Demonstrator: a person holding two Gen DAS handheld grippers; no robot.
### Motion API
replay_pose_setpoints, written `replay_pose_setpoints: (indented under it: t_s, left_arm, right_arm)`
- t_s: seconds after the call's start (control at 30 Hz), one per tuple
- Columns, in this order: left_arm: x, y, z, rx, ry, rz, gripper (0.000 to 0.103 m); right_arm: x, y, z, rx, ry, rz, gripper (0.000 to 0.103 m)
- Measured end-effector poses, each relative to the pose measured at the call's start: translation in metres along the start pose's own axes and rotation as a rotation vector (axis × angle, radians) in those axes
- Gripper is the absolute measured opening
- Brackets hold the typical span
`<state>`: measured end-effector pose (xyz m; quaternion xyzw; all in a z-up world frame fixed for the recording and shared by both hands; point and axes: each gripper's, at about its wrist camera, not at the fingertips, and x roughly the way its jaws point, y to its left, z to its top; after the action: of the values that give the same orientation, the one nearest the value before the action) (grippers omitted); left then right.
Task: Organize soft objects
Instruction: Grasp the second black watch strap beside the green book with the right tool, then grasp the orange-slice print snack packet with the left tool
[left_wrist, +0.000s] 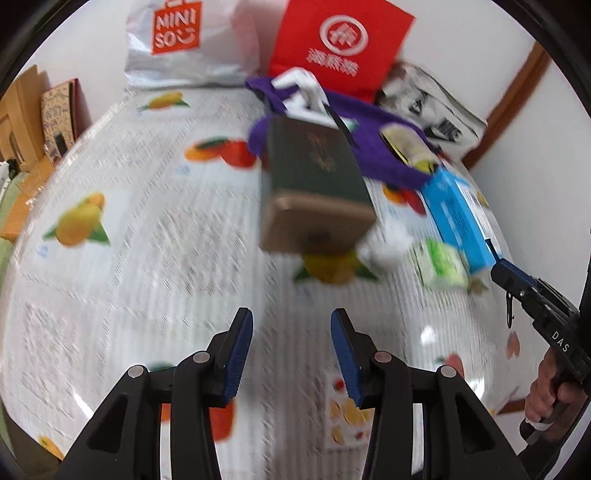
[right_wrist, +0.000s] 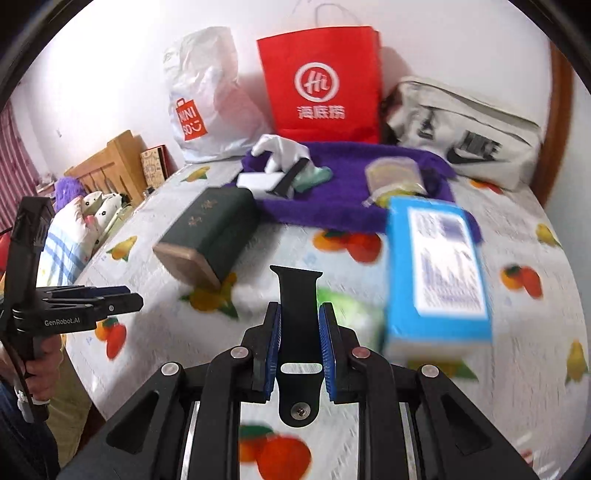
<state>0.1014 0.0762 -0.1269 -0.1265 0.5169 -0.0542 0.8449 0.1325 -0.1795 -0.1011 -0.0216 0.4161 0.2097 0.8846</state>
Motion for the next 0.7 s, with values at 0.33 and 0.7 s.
replay_pose_setpoints:
  t_s: [0.33, 0.7]
  left_arm:
    - [0.018, -0.034, -0.048, 0.080, 0.080, -0.076, 0.069]
    - [0.027, -0.077, -0.064, 0.274, 0.034, 0.136, 0.076]
  right_arm:
    - [-0.026, -0.038, -0.059, 0.069, 0.004, -0.067, 0.021]
    - [-0.021, -0.054, -0.082, 0.121, 0.009, -0.077, 0.021]
